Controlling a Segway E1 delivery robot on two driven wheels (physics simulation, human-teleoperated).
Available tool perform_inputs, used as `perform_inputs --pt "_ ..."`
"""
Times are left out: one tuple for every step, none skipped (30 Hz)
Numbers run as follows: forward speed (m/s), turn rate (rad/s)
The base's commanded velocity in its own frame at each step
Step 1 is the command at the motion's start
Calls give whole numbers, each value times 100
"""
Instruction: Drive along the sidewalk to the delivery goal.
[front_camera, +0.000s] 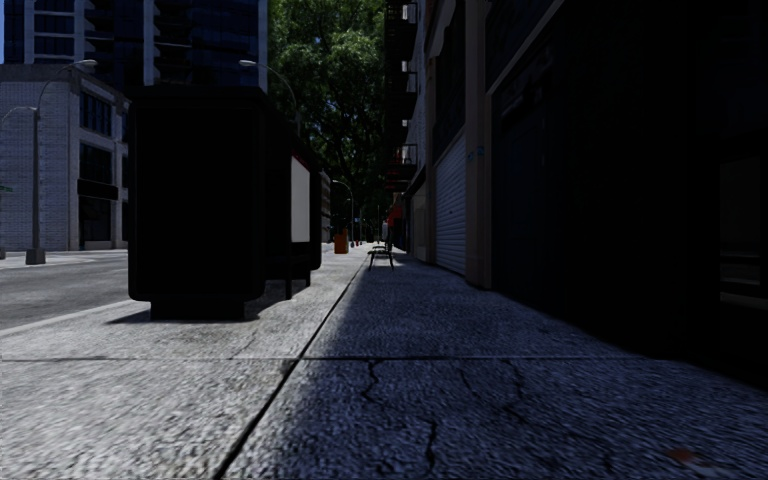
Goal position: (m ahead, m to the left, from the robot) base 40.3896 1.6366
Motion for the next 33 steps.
perform_inputs --pt "200 0" --pt "200 0" --pt "200 0" --pt "200 0" --pt "200 0" --pt "200 0" --pt "200 0" --pt "200 0" --pt "200 0" --pt "200 0" --pt "200 0" --pt "200 0" --pt "200 0" --pt "200 0" --pt "200 0" --pt "200 0" --pt "200 0" --pt "200 0" --pt "200 0" --pt "200 0" --pt "200 0" --pt "200 0" --pt "200 0" --pt "200 0" --pt "200 0" --pt "200 0" --pt "200 0" --pt "200 0" --pt "200 0" --pt "200 0" --pt "200 0" --pt "200 0" --pt "200 0"
